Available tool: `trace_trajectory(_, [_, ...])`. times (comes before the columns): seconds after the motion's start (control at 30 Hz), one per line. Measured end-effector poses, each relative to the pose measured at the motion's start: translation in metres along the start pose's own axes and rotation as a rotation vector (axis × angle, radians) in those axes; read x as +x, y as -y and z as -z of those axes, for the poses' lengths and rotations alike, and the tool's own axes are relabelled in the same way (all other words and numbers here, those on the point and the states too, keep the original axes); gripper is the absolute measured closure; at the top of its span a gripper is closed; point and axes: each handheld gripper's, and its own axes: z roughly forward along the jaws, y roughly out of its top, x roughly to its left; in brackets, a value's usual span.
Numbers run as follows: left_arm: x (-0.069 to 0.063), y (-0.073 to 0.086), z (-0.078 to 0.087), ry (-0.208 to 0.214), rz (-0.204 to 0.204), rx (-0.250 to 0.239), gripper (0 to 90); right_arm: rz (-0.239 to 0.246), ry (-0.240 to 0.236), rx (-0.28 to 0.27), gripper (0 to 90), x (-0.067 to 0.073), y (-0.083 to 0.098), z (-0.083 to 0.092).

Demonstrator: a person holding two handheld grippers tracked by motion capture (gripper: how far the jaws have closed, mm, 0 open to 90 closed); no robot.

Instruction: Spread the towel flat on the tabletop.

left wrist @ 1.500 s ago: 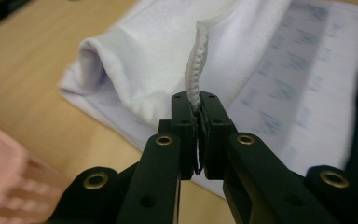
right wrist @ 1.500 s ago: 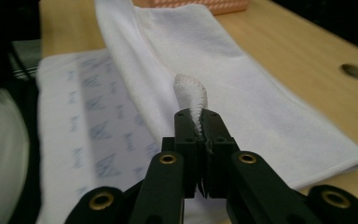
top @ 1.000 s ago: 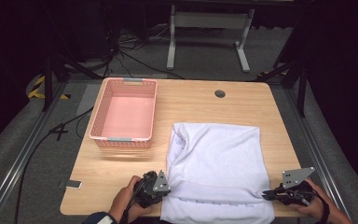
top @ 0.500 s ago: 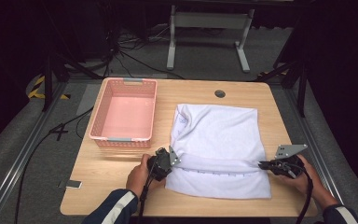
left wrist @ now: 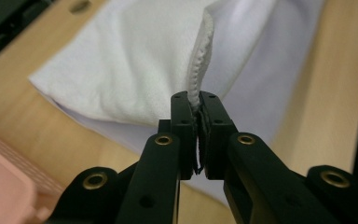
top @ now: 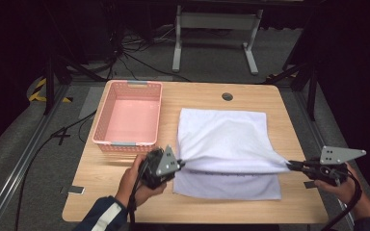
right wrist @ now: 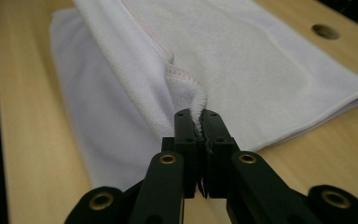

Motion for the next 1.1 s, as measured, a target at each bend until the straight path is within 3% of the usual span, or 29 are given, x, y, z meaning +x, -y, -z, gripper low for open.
trace_trajectory(0.1, [-0.008,0.022,-0.015,0.018,0.037,0.062,84.5,0.005,-0.052,0.080,86.3,0.012,0.015,-0.012])
trace_trajectory(0.17, [-0.007,0.040,-0.034,0.023,0.071,0.089,84.4,0.006,-0.079,0.133,86.4,0.018,0.023,-0.026])
trace_trajectory(0.3, [-0.003,0.050,-0.051,0.031,0.058,0.142,84.2,0.018,-0.096,0.219,86.3,0.026,0.034,-0.050])
trace_trajectory(0.43, [0.002,0.056,-0.059,0.069,0.040,0.188,80.4,0.007,-0.103,0.221,85.7,0.028,0.039,-0.054])
trace_trajectory(0.5, [0.004,0.060,-0.055,0.084,0.069,0.186,76.2,0.006,-0.106,0.220,82.3,0.029,0.041,-0.052])
trace_trajectory(0.53, [0.003,0.062,-0.052,0.076,0.085,0.177,69.3,0.003,-0.112,0.206,78.5,0.031,0.041,-0.049])
trace_trajectory(0.6, [0.004,0.065,-0.043,0.090,0.099,0.137,69.9,0.015,-0.113,0.177,75.7,0.033,0.041,-0.043])
trace_trajectory(0.67, [0.007,0.068,-0.033,0.037,0.141,0.113,70.2,0.025,-0.121,0.106,76.8,0.038,0.040,-0.028])
trace_trajectory(0.73, [0.013,0.073,-0.028,0.034,0.187,0.089,68.8,0.056,-0.108,0.096,74.5,0.042,0.039,-0.020])
trace_trajectory(0.8, [0.015,0.074,-0.027,0.026,0.193,0.086,63.6,0.057,-0.118,0.092,72.0,0.043,0.039,-0.017])
trace_trajectory(0.83, [0.017,0.074,-0.024,0.019,0.202,0.068,56.6,0.081,-0.128,0.110,68.7,0.046,0.040,-0.014])
trace_trajectory(0.87, [0.018,0.070,-0.021,0.054,0.225,0.012,55.1,0.082,-0.125,0.102,64.7,0.046,0.039,-0.013])
trace_trajectory(0.93, [0.016,0.061,-0.022,0.087,0.226,-0.031,50.8,0.084,-0.141,0.073,62.0,0.046,0.036,-0.011])
trace_trajectory(1.0, [0.010,0.047,-0.027,0.140,0.218,-0.063,44.2,0.065,-0.114,0.047,54.8,0.044,0.029,-0.012])
trace_trajectory(1.03, [0.006,0.039,-0.032,0.135,0.177,-0.037,39.7,0.046,-0.097,0.044,49.4,0.042,0.024,-0.015])
trace_trajectory(1.07, [0.006,0.039,-0.032,0.135,0.177,-0.037,38.0,0.019,-0.088,0.052,48.4,0.040,0.021,-0.019])
trace_trajectory(1.1, [0.000,0.029,-0.045,0.150,0.135,-0.005,37.0,0.008,-0.046,0.092,46.2,0.036,0.018,-0.028])
